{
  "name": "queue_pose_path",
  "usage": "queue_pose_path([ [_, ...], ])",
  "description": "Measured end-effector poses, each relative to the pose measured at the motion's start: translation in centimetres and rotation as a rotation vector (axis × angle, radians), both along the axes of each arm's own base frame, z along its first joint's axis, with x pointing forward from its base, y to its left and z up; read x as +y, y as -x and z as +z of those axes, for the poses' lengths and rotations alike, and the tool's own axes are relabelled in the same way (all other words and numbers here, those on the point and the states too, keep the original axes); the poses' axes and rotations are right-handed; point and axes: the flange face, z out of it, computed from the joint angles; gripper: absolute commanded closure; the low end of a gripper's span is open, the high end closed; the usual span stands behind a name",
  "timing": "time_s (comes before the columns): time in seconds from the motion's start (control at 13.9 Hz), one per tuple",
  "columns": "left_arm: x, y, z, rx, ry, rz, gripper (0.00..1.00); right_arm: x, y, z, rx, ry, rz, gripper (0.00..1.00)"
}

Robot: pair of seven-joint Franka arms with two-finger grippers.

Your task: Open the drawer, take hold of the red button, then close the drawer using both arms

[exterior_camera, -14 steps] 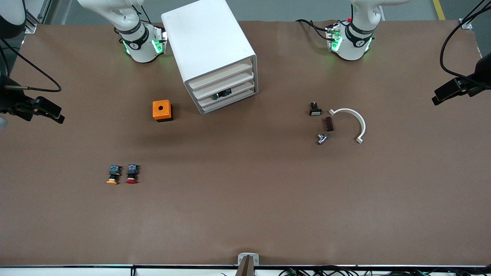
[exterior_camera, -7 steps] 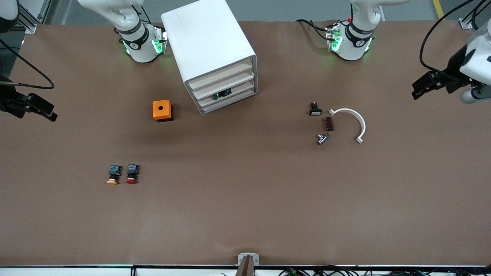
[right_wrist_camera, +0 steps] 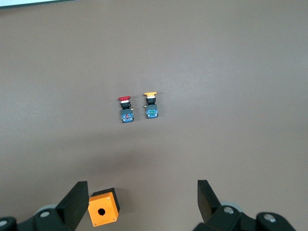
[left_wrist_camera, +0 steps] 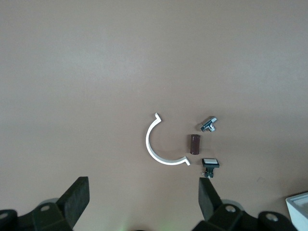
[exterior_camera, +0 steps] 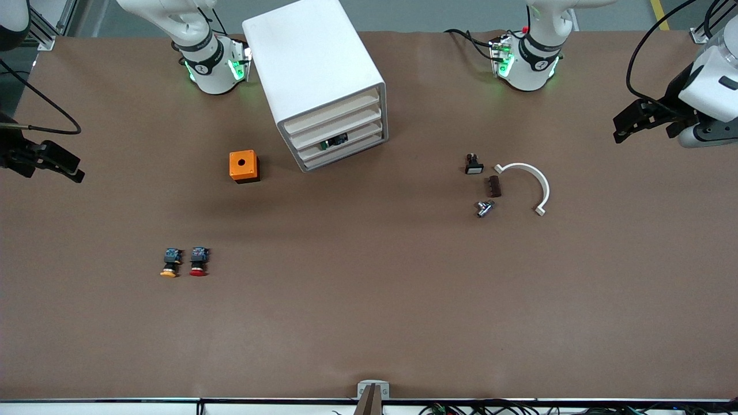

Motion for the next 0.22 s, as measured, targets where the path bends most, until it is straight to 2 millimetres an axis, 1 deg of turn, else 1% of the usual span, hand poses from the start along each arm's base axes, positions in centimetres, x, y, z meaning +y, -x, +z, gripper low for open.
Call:
queue_pose_path([
  [0.22,0.03,-0.02,0.44,-0.008,0.001,-0.017,0.0,-0.04,0.0,-0.01,0.0,0.001,-0.001,0.0],
])
